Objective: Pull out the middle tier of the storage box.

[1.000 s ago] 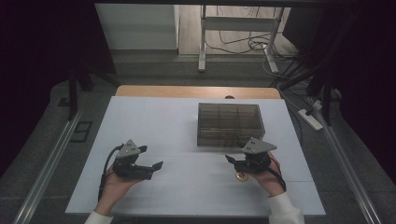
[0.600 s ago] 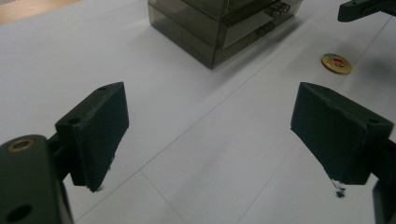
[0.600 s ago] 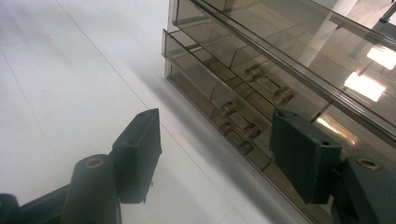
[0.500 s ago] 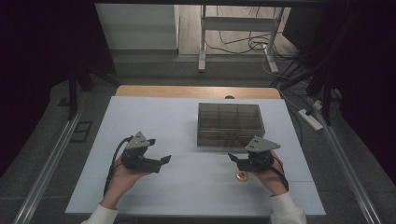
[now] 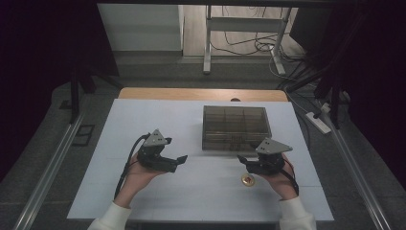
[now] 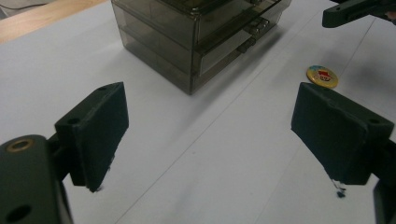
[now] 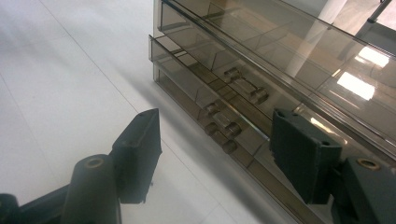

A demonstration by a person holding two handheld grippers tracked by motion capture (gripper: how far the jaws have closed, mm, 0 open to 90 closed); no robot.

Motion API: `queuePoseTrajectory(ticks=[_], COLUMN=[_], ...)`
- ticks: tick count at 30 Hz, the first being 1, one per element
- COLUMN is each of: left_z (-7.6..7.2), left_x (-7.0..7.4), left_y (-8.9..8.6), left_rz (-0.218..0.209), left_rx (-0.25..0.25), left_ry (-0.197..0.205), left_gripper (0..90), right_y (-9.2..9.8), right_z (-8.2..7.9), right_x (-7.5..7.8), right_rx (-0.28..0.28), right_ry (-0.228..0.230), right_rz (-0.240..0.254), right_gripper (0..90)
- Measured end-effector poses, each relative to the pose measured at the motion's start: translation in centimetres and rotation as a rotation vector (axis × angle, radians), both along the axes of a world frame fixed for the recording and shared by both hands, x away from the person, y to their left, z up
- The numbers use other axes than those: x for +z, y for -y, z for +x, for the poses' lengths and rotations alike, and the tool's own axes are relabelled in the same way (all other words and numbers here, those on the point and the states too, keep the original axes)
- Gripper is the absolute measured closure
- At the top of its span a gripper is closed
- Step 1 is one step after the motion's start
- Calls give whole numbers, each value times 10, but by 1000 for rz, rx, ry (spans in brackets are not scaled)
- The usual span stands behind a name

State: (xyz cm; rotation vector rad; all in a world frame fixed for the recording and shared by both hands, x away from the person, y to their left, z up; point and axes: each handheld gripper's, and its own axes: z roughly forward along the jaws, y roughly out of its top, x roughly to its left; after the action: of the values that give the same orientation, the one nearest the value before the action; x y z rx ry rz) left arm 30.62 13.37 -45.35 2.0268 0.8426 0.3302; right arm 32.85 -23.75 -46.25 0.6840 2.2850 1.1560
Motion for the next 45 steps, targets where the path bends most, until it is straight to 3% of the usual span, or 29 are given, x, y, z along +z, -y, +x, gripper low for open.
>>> queuePoseTrajectory(ticks=[14, 23, 45], left_z=[22, 25, 41], left_x=[5, 0, -4], left_y=[25, 36, 43], left_rz=[9, -1, -3], left_rx=[-25, -34, -40], left_ry=[0, 11, 7], left_gripper=[120, 122, 124], right_y=[14, 20, 51], right_z=[-1, 2, 14], right_x=[7, 8, 3], right_rx=[-41, -58, -169], right_ry=[4, 1, -41], right_rz=[25, 29, 27], right_gripper=[342, 342, 342])
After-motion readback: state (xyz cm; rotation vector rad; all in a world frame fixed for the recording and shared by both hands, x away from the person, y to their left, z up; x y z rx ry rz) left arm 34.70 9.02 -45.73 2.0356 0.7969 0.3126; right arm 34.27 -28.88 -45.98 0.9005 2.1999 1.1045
